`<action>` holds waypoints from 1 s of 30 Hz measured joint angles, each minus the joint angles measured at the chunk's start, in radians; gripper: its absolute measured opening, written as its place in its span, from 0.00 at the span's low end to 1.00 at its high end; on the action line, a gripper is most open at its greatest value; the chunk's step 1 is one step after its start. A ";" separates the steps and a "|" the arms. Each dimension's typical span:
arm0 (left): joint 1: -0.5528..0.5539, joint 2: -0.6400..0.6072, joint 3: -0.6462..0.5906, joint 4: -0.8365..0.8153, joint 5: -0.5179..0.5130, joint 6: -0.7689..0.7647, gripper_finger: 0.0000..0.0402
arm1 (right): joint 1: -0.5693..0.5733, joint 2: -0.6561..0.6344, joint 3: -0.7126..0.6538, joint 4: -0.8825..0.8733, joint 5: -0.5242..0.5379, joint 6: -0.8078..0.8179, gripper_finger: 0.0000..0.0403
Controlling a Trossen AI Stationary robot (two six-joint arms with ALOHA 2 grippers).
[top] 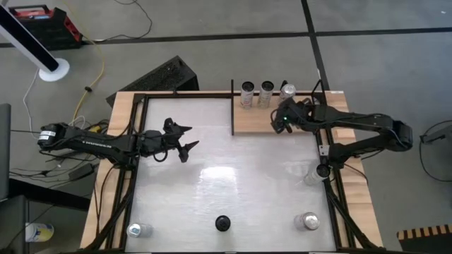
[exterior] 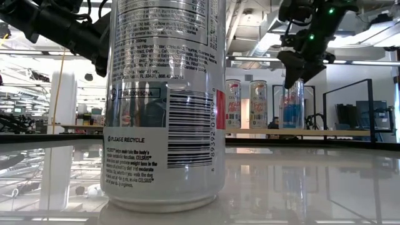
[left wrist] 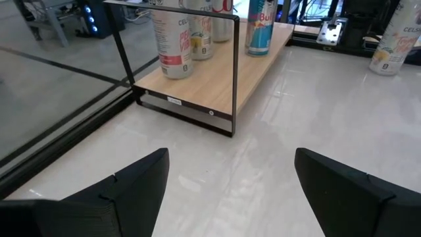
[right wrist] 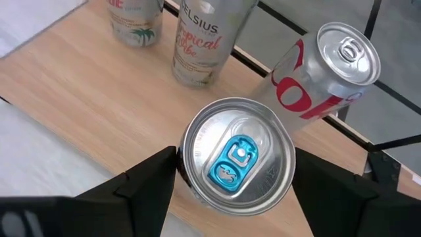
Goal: Place canned beverage on shelf
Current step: Put the top blue soda can on the shelf
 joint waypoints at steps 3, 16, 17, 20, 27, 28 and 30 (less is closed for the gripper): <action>0.000 0.000 0.000 0.000 0.000 0.000 0.78 | 0.000 -0.002 0.001 -0.032 0.004 0.000 0.75; 0.000 0.000 0.000 0.000 0.000 0.002 0.78 | -0.127 -0.096 -0.004 -0.105 -0.051 -0.206 0.70; 0.000 0.000 0.000 0.000 0.000 0.003 0.78 | -0.144 -0.106 -0.004 -0.105 -0.070 -0.227 0.70; 0.000 0.000 0.000 0.000 0.000 0.002 0.78 | -0.195 -0.125 -0.004 -0.099 -0.095 -0.272 0.70; 0.000 0.000 0.000 -0.001 0.000 0.000 0.78 | -0.296 -0.130 -0.004 -0.078 -0.112 -0.390 0.70; 0.000 0.000 0.000 -0.001 0.000 0.000 0.78 | -0.310 -0.130 -0.004 -0.064 -0.125 -0.416 0.70; 0.000 0.000 0.000 -0.001 0.000 0.003 0.78 | -0.333 -0.130 -0.004 -0.026 -0.156 -0.484 0.70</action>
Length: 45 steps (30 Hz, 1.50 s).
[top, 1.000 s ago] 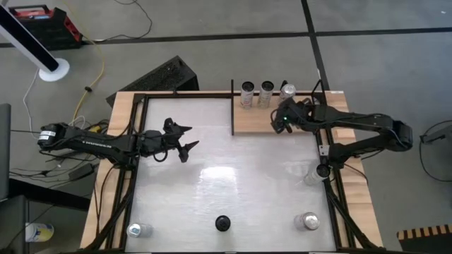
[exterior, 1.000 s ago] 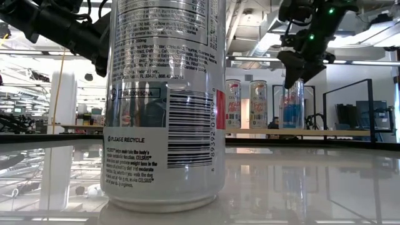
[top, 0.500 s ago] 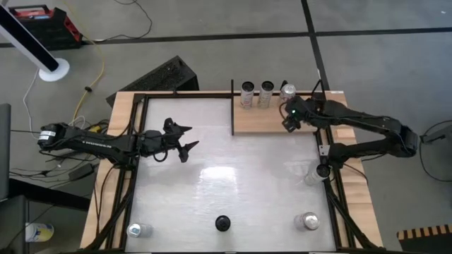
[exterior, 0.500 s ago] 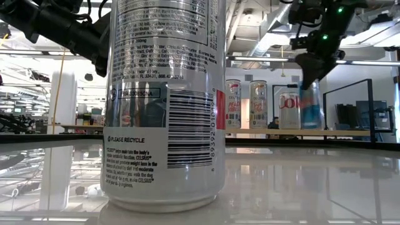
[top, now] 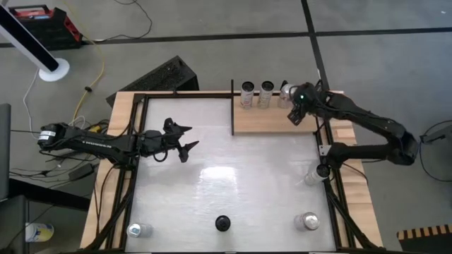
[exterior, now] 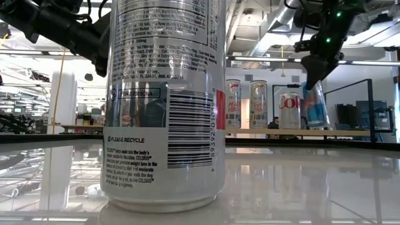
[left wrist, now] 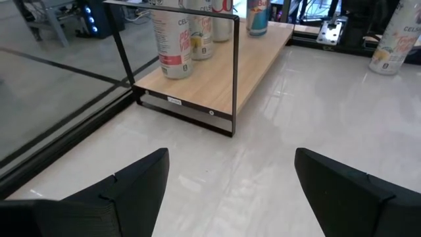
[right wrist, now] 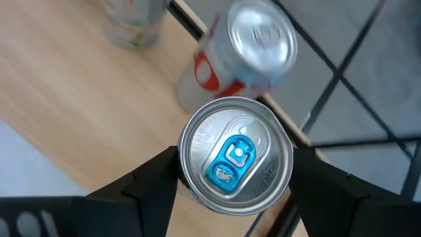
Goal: Place canned beverage on shelf
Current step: Put the top blue soda can on the shelf
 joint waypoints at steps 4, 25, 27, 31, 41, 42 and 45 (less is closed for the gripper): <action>0.000 0.000 0.000 -0.002 0.000 0.000 0.78 | -0.064 -0.006 0.000 0.067 -0.066 -0.106 0.70; 0.000 0.000 0.000 -0.006 0.000 -0.002 0.78 | -0.283 -0.009 0.001 0.023 -0.256 -0.217 0.70; 0.000 0.000 0.000 -0.006 0.000 -0.003 0.78 | -0.283 -0.009 0.001 0.023 -0.261 -0.218 0.70; 0.000 0.000 0.000 -0.006 0.000 -0.003 0.78 | -0.283 -0.009 0.002 0.023 -0.270 -0.224 0.70; 0.000 0.000 0.000 -0.006 0.000 -0.003 0.78 | -0.282 -0.009 0.002 0.020 -0.271 -0.224 0.70; 0.000 0.000 0.000 -0.006 0.000 -0.003 0.78 | -0.282 -0.009 0.002 0.019 -0.271 -0.224 0.70; 0.000 0.000 0.000 -0.006 0.000 -0.003 0.78 | -0.282 -0.009 0.002 0.018 -0.271 -0.224 0.71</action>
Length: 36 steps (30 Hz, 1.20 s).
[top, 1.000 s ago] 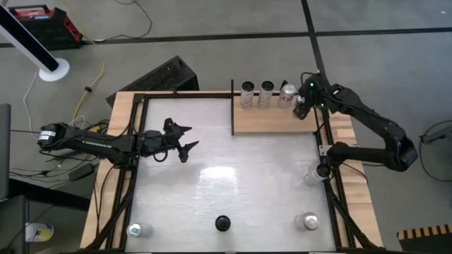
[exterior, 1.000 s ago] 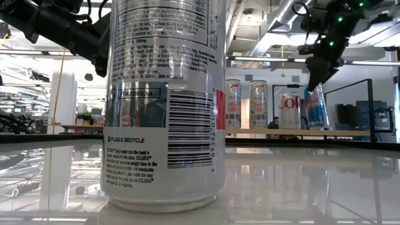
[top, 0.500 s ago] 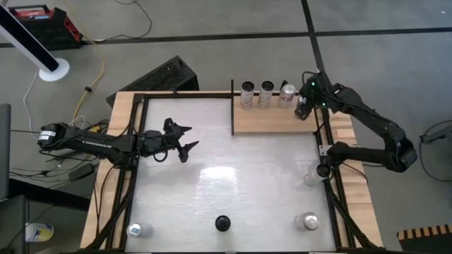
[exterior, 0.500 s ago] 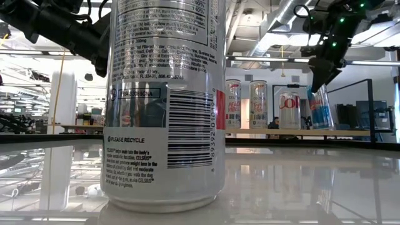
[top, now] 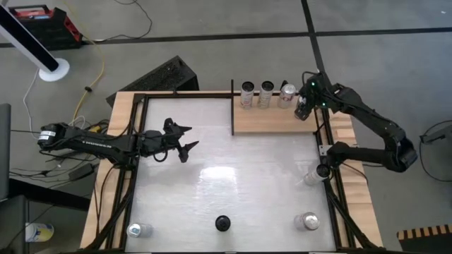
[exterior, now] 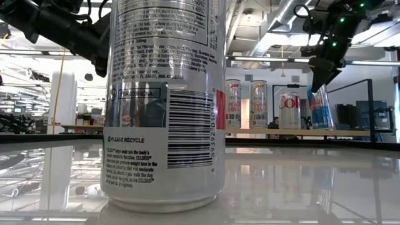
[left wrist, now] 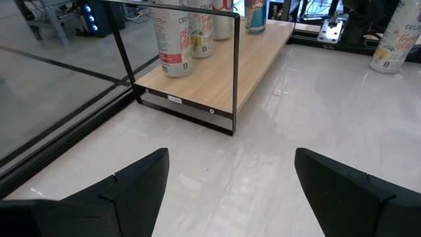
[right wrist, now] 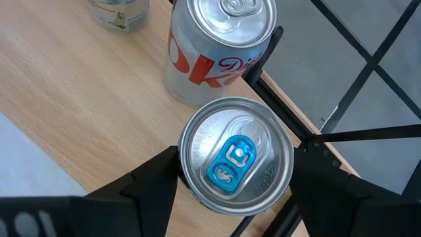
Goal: Place canned beverage on shelf
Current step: Put the top blue soda can on the shelf
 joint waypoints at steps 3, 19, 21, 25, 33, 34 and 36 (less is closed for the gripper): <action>0.000 0.000 0.000 0.000 0.000 0.000 0.78 | 0.000 0.000 0.000 -0.001 -0.001 0.000 0.73; 0.012 0.000 0.000 0.000 -0.001 0.000 0.78 | 0.003 0.001 0.000 0.003 -0.019 -0.016 0.78; 0.017 0.000 0.000 0.000 0.000 0.000 0.78 | 0.003 0.001 0.004 0.003 -0.019 -0.016 0.78; 0.021 0.000 0.000 0.000 0.000 0.000 0.78 | 0.003 0.001 0.035 -0.004 -0.016 -0.016 0.78; 0.021 0.000 0.000 0.000 0.003 0.000 0.78 | 0.019 0.001 0.132 -0.032 -0.002 0.008 0.78; 0.021 0.000 0.000 0.000 0.003 0.000 0.78 | 0.030 0.001 0.144 -0.040 -0.005 0.025 0.78; 0.021 0.000 0.000 0.000 0.003 0.000 0.78 | 0.058 0.001 0.165 -0.054 -0.032 0.072 0.78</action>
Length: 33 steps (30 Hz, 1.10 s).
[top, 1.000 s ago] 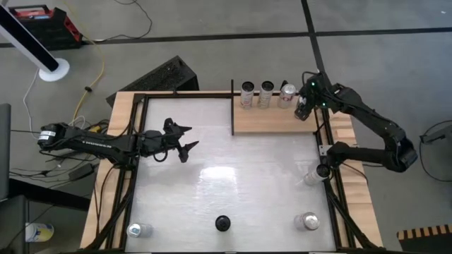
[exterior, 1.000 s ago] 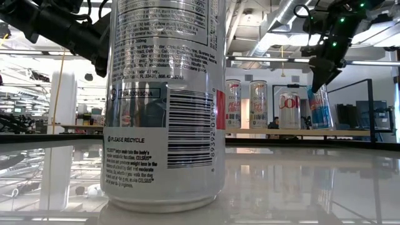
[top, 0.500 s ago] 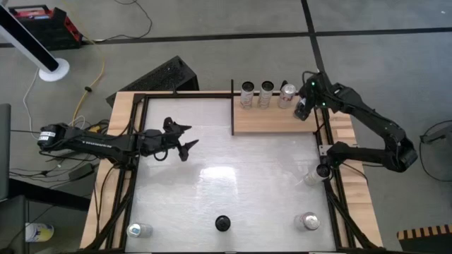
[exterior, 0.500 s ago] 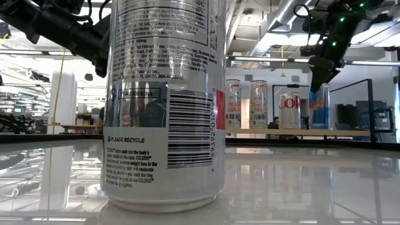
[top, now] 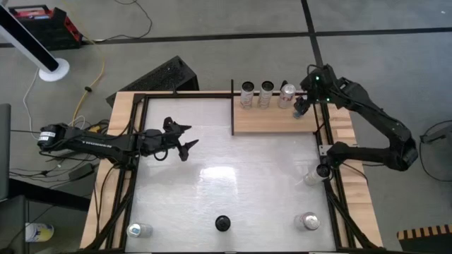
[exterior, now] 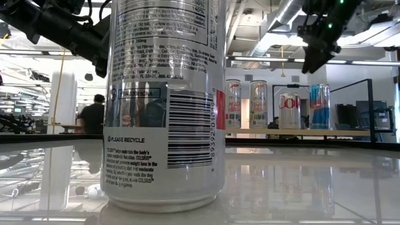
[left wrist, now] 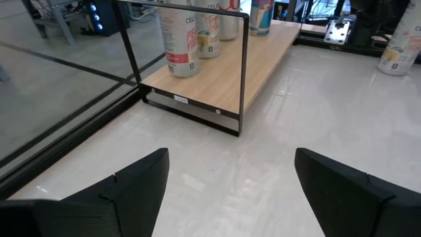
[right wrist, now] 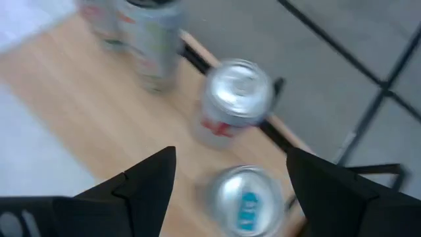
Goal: Place canned beverage on shelf
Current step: Put the top blue soda can on the shelf
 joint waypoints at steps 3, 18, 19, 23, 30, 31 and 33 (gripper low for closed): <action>0.000 0.000 0.000 0.000 0.000 0.000 0.78 | 0.062 0.000 0.017 -0.015 -0.020 0.077 0.78; 0.000 0.000 0.000 0.007 0.000 -0.003 0.78 | 0.351 0.105 0.021 -0.231 0.144 0.304 0.53; 0.000 0.000 0.000 0.007 0.000 -0.003 0.78 | 0.351 0.119 0.021 -0.236 0.152 0.303 0.48; 0.000 0.000 0.000 0.007 0.000 -0.003 0.78 | 0.348 0.177 0.021 -0.240 0.197 0.287 0.24; 0.000 0.000 0.000 0.006 -0.001 -0.003 0.78 | 0.350 0.238 0.021 -0.245 0.243 0.284 0.06; 0.000 0.000 0.000 0.006 -0.001 -0.003 0.78 | 0.350 0.243 0.021 -0.251 0.257 0.289 0.08; 0.000 0.000 0.000 0.006 -0.001 -0.003 0.78 | 0.351 0.258 0.021 -0.271 0.293 0.297 0.08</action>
